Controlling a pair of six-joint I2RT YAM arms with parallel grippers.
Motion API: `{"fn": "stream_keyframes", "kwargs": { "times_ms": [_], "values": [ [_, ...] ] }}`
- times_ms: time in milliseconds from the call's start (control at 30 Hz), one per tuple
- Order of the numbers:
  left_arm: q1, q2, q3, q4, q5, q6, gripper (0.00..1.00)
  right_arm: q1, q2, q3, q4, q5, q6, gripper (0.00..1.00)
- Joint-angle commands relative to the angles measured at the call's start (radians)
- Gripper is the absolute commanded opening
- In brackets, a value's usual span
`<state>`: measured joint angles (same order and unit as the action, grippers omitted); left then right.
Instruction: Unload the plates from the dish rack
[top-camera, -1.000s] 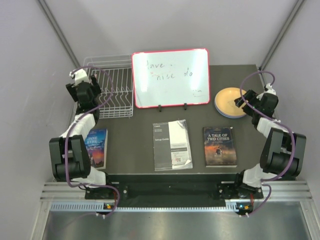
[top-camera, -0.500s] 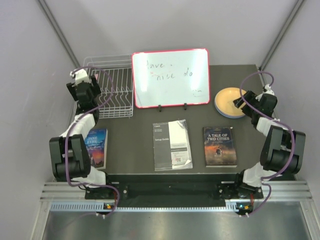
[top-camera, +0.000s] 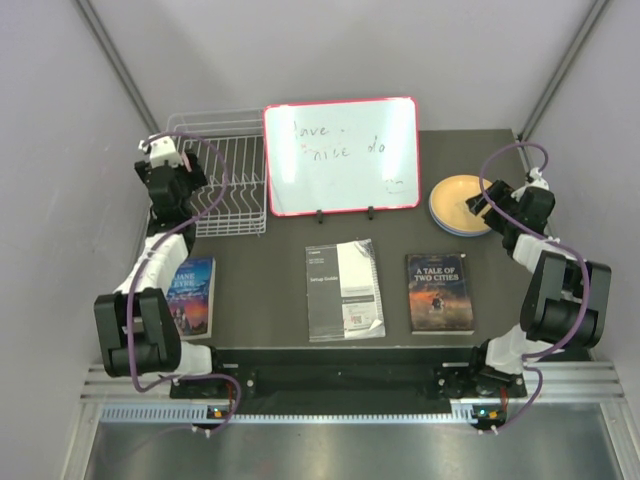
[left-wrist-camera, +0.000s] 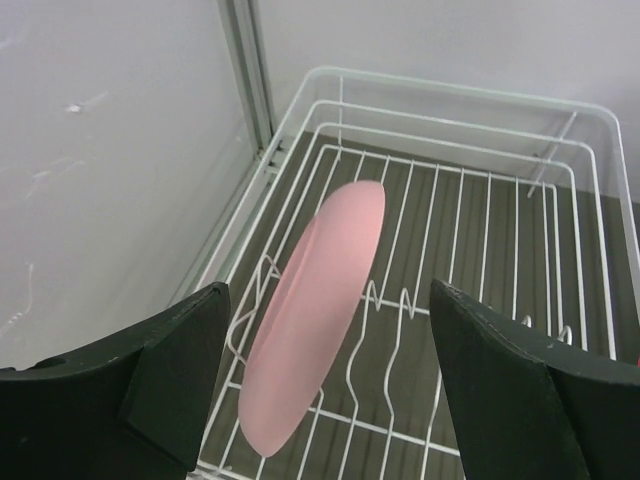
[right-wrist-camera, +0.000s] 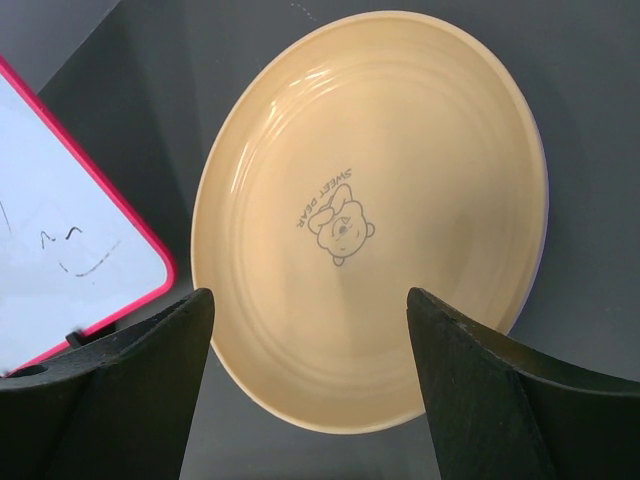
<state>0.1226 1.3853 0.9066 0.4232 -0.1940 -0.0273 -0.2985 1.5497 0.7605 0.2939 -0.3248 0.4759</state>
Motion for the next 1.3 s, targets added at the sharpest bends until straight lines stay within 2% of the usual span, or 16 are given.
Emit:
{"fn": "stream_keyframes", "kwargs": {
  "times_ms": [0,233,400,433,500,600,700,800,833,867,967,1033,1100,1267],
  "values": [
    [-0.003,0.049,0.037,-0.049,0.070,0.013,0.84,-0.004,0.016,0.039,0.048,-0.020,0.007,0.78],
    [-0.006,0.086,0.037,-0.064,0.047,0.056,0.84,-0.005,0.020,0.039,0.048,-0.022,0.006,0.78],
    [-0.006,0.130,0.054,-0.057,-0.142,0.053,0.80,-0.004,0.029,0.042,0.051,-0.030,0.010,0.78],
    [-0.008,0.147,0.058,-0.058,-0.168,0.047,0.77,-0.005,0.029,0.043,0.050,-0.031,0.010,0.78],
    [-0.008,0.164,0.067,-0.049,-0.226,0.047,0.61,-0.004,0.030,0.043,0.050,-0.028,0.012,0.78],
    [-0.017,0.181,0.064,-0.035,-0.258,0.053,0.42,-0.004,0.030,0.043,0.050,-0.026,0.012,0.78],
    [-0.031,0.173,0.052,-0.006,-0.277,0.061,0.31,-0.004,0.030,0.043,0.050,-0.025,0.010,0.78],
    [-0.063,0.163,0.035,0.043,-0.314,0.095,0.15,-0.004,0.029,0.042,0.047,-0.025,0.009,0.78],
    [-0.083,0.161,0.029,0.060,-0.352,0.118,0.06,-0.005,0.027,0.039,0.045,-0.022,0.009,0.78],
    [-0.090,0.161,0.023,0.092,-0.378,0.130,0.02,-0.005,0.024,0.039,0.045,-0.020,0.007,0.78],
    [-0.120,0.165,0.020,0.164,-0.470,0.194,0.00,-0.004,0.020,0.039,0.042,-0.017,0.007,0.78],
    [-0.178,0.176,0.017,0.212,-0.528,0.271,0.00,-0.004,0.015,0.037,0.040,-0.017,0.006,0.78],
    [-0.205,0.196,0.005,0.326,-0.634,0.335,0.00,-0.004,0.012,0.036,0.040,-0.016,0.006,0.78],
    [-0.274,0.253,0.008,0.615,-0.849,0.605,0.00,0.002,0.001,0.034,0.036,-0.011,0.000,0.78]
  ]
}}
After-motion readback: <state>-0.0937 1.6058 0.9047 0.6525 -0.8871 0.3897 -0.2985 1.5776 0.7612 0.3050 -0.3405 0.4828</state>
